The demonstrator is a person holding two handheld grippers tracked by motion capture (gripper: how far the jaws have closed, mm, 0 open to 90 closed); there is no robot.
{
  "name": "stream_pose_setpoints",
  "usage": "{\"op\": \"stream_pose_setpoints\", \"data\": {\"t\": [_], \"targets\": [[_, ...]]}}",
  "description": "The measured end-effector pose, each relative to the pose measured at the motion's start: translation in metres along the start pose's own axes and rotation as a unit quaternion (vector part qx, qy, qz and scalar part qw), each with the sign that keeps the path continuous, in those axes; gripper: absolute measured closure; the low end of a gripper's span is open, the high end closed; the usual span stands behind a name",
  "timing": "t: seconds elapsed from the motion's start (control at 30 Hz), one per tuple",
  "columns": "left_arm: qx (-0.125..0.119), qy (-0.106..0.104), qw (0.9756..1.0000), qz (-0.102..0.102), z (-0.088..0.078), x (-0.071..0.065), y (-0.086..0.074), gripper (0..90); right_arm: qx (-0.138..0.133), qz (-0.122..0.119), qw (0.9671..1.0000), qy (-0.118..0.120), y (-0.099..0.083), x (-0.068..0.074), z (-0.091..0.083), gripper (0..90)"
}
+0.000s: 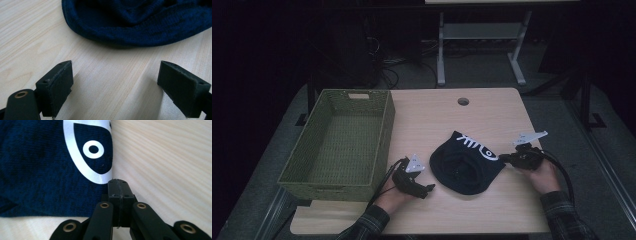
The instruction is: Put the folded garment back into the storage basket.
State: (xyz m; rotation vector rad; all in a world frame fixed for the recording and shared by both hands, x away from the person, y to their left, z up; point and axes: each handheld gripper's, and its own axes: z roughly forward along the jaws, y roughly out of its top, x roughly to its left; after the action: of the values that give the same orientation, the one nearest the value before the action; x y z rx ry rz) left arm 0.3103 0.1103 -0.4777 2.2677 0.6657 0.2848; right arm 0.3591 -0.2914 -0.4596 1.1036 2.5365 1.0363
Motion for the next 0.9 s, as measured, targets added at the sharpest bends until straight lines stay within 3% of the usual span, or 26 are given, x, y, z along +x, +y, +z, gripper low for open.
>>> {"op": "stream_pose_setpoints", "data": {"t": [0.4, 0.57, 0.67, 0.8, 0.87, 0.9], "targets": [[0.0, 0.0, 1.0, 0.0, 0.0, 0.0, 0.0, 12.3, 0.006, -0.012, 0.9999, 0.009, -0.015, 0.023, -0.007, 89.9], [0.0, -0.001, 1.0, 0.0, 0.0, 0.0, 0.0, 12.2, 0.002, -0.003, 0.9999, 0.014, -0.022, 0.035, -0.01, 89.9], [0.0, -0.002, 1.0, 0.001, 0.0, 0.001, 0.0, 12.1, -0.003, 0.001, 1.0, 0.003, -0.024, 0.038, -0.012, 89.6], [0.005, -0.002, 1.0, -0.001, 0.0, 0.001, 0.002, 12.3, -0.02, 0.01, 0.9995, -0.024, -0.023, 0.037, -0.015, 75.7], [0.012, 0.001, 0.9999, -0.005, 0.0, 0.001, 0.004, 12.9, -0.025, 0.021, 0.9989, -0.035, -0.024, 0.033, -0.015, 62.2], [0.014, 0.0, 0.9999, -0.009, 0.0, 0.001, 0.005, 13.1, -0.027, 0.023, 0.9985, -0.042, -0.025, 0.032, -0.015, 59.6]]}}
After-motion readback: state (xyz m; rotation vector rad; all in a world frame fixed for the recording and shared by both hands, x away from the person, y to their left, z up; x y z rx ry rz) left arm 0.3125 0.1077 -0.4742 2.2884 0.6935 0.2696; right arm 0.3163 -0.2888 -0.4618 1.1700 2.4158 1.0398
